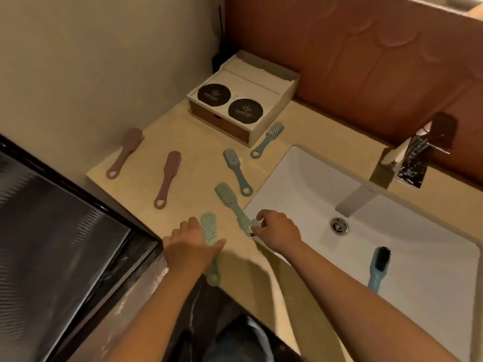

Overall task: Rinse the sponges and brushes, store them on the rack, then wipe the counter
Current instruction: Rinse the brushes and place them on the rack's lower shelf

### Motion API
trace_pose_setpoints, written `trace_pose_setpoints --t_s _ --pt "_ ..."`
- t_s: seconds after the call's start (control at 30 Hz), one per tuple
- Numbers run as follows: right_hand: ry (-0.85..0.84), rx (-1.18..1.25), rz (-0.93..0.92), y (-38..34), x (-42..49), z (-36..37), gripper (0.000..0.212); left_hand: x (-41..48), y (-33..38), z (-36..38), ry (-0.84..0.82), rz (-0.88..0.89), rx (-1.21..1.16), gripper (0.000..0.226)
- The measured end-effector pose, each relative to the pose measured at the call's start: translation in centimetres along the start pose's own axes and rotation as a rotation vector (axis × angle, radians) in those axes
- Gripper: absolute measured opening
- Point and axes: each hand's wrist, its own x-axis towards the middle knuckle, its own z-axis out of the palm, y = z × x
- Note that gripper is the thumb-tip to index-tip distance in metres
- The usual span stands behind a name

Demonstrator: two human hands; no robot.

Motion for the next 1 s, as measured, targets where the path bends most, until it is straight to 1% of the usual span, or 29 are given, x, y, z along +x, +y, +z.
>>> trace_pose_setpoints --t_s 0.07,0.17,0.3,0.4,0.5,0.63,0.73,0.8,0.9,0.93,1.0 --pt "0.02 -0.026 -0.005 -0.4 0.5 0.3 0.035 -0.1 -0.2 0.6 0.072 0.016 -0.032 0.066" --pt "0.016 -0.059 -0.017 -0.8 1.0 0.8 0.037 0.1 -0.2 0.7 0.047 0.009 0.041 0.059" --pt "0.006 -0.07 -0.025 -1.1 1.3 1.7 0.036 0.8 -0.2 0.7 0.051 -0.005 0.016 0.05" --pt "0.036 -0.059 -0.04 -1.1 1.2 1.8 0.028 1.0 -0.1 0.5 0.044 -0.01 0.0 0.048" --pt "0.107 -0.016 -0.068 -0.8 0.9 1.6 0.018 1.3 0.0 0.7 0.028 -0.028 -0.09 0.048" --pt "0.18 0.153 -0.107 0.4 -0.1 1.4 0.01 1.5 0.0 0.8 0.053 -0.059 -0.256 0.045" --pt "0.228 0.313 -0.118 1.8 -1.2 0.7 0.007 1.4 0.3 0.2 0.072 -0.064 -0.41 0.037" --pt "0.249 0.404 -0.125 3.0 -2.3 -0.1 0.011 1.3 0.7 -0.3 0.065 -0.042 -0.558 0.03" --pt "0.263 0.556 -0.116 4.7 -4.0 -1.7 0.024 1.2 2.0 -1.4 -0.014 -0.074 -0.784 0.026" --pt "0.27 0.602 -0.104 5.3 -4.6 -2.2 0.024 1.1 2.7 -1.8 -0.058 -0.096 -0.898 0.024" --pt "0.282 0.692 -0.077 6.1 -5.9 -3.0 0.019 0.6 4.3 -2.6 -0.185 -0.149 -1.224 0.018"
